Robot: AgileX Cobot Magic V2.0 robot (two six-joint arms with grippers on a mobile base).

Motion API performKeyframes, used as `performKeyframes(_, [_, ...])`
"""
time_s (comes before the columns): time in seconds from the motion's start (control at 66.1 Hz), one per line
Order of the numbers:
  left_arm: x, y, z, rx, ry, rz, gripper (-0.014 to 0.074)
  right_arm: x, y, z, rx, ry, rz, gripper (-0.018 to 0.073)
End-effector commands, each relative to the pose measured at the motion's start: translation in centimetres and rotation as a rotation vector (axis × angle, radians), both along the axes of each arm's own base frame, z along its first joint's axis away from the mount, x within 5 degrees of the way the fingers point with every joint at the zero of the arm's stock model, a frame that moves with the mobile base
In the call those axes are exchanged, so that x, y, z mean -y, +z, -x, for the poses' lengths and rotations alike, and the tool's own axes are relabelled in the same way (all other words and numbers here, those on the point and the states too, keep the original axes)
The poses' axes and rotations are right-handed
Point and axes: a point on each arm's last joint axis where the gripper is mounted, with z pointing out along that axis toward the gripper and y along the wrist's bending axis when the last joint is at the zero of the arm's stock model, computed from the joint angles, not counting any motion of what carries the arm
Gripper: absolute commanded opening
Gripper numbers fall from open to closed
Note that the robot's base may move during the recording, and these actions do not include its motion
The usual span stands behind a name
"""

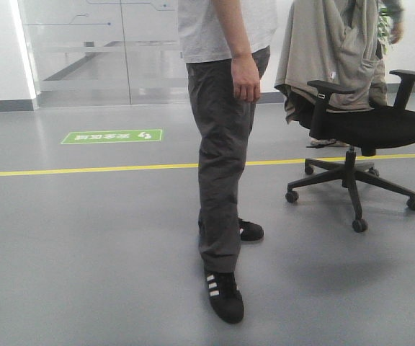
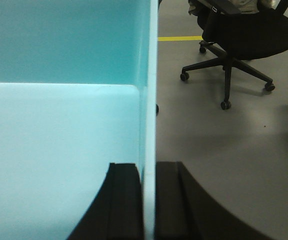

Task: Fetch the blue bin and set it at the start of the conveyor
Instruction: 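Hold the teal bin in both grippers while driving to the red conveyor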

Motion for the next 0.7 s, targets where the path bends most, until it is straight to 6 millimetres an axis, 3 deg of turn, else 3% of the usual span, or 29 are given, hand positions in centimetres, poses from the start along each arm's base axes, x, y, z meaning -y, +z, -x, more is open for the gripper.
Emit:
performKeyframes(0.0, [0.44,1.0,0.31,0.065,-0.045,0.031,-0.0111,-0.14,0.76,0.04,0.065,0.029,-0.002,-0.0162])
performKeyframes(0.681, [0.44,1.0,0.31,0.065,-0.045,0.031,-0.0111,-0.15,0.75,0.04,0.064,0.029,-0.003,-0.0162])
